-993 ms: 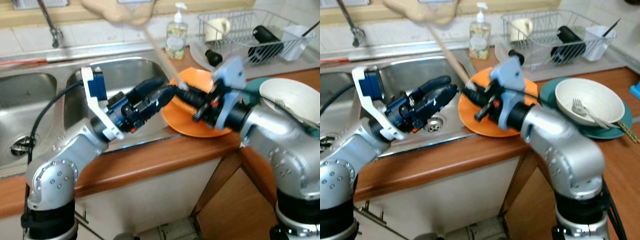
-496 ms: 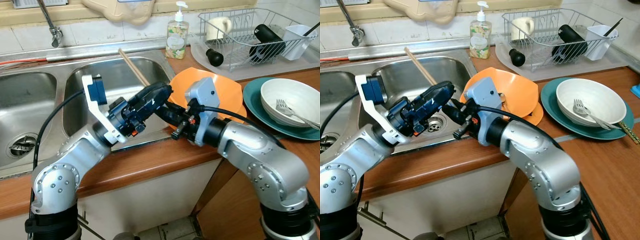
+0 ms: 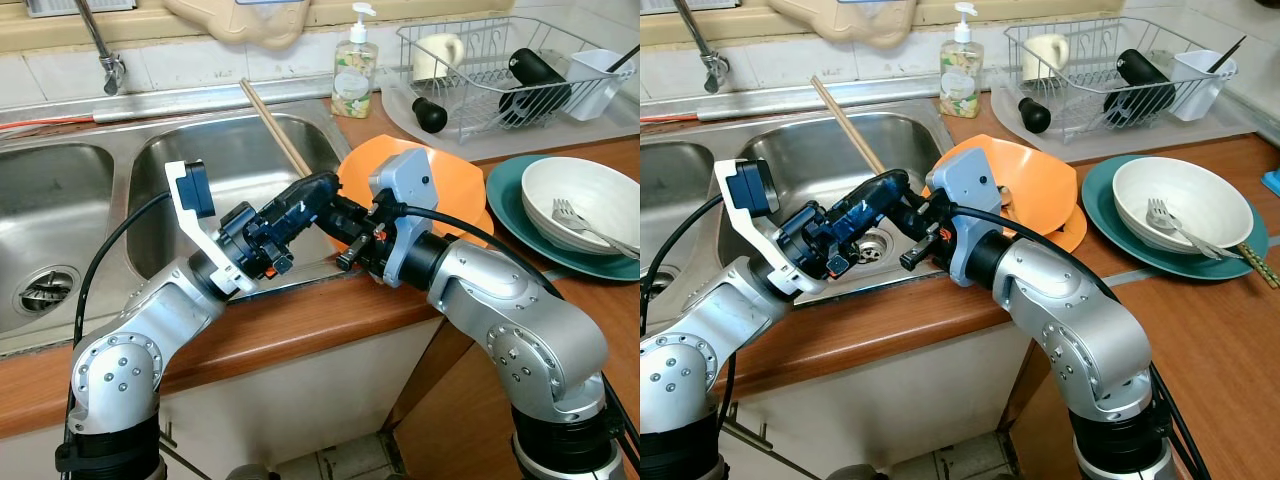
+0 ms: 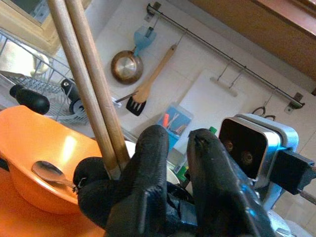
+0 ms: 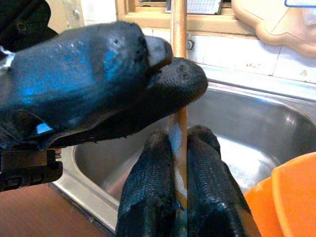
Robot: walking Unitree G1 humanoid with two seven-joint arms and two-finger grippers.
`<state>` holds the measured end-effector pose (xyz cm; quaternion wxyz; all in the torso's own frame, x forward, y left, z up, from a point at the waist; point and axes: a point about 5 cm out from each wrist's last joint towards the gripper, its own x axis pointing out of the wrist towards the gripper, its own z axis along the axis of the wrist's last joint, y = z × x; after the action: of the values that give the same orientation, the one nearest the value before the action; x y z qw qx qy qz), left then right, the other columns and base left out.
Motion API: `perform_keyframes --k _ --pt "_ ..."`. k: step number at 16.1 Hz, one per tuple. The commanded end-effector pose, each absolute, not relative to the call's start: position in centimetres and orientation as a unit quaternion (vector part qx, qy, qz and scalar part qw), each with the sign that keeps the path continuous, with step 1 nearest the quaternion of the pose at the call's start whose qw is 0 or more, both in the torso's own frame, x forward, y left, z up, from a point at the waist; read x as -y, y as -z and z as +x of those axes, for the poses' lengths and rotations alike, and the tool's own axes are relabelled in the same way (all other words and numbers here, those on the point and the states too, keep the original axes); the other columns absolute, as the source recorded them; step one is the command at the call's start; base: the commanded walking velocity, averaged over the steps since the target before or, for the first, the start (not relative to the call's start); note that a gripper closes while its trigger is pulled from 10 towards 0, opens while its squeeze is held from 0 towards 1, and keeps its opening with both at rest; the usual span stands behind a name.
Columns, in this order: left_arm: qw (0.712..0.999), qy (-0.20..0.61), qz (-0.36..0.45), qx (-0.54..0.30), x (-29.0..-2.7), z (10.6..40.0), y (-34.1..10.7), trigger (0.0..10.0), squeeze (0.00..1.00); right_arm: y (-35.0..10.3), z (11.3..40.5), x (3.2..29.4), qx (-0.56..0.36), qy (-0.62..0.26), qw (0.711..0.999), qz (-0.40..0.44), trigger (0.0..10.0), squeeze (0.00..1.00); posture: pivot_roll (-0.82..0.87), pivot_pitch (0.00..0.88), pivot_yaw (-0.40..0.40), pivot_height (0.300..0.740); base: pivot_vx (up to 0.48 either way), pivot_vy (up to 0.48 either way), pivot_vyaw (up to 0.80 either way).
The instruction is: Kitchen organization
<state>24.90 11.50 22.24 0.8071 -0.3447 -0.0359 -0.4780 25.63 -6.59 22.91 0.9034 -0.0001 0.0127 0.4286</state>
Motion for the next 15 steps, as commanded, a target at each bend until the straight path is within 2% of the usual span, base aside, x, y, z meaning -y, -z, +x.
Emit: perform_keyframes --k 1,8,9,11,15 --pt "0.809 0.476 -0.342 0.041 -11.44 25.0 -22.51 0.0 0.0 -23.05 25.65 6.43 -0.007 -0.428 0.904 -0.003 0.0 0.0 -0.01 0.0 0.044 0.74 0.0 0.0 0.0" --pt "0.81 0.474 -0.341 0.055 -11.54 24.95 -22.97 0.0 0.0 -22.77 25.44 6.24 -0.014 -0.437 0.9 -0.005 0.0 0.0 -0.01 0.0 0.032 0.74 0.0 0.0 0.0" --pt "0.812 0.472 -0.339 0.053 -11.59 24.98 -22.94 0.4 0.0 -22.76 25.45 6.24 -0.014 -0.438 0.899 -0.005 0.0 0.0 -0.01 0.0 0.032 0.74 0.0 0.0 0.0" --pt "0.814 0.472 -0.332 0.064 -11.65 25.01 -23.07 0.0 0.0 -22.76 25.47 6.16 -0.016 -0.441 0.897 -0.006 0.0 0.0 -0.01 0.0 0.032 0.74 0.0 0.0 0.0" --pt "0.815 0.464 -0.343 0.058 -11.7 25.01 -22.56 0.0 0.0 -22.58 25.39 6.01 -0.018 -0.443 0.896 -0.007 0.0 0.0 -0.01 0.0 0.026 0.74 0.0 0.0 0.0"
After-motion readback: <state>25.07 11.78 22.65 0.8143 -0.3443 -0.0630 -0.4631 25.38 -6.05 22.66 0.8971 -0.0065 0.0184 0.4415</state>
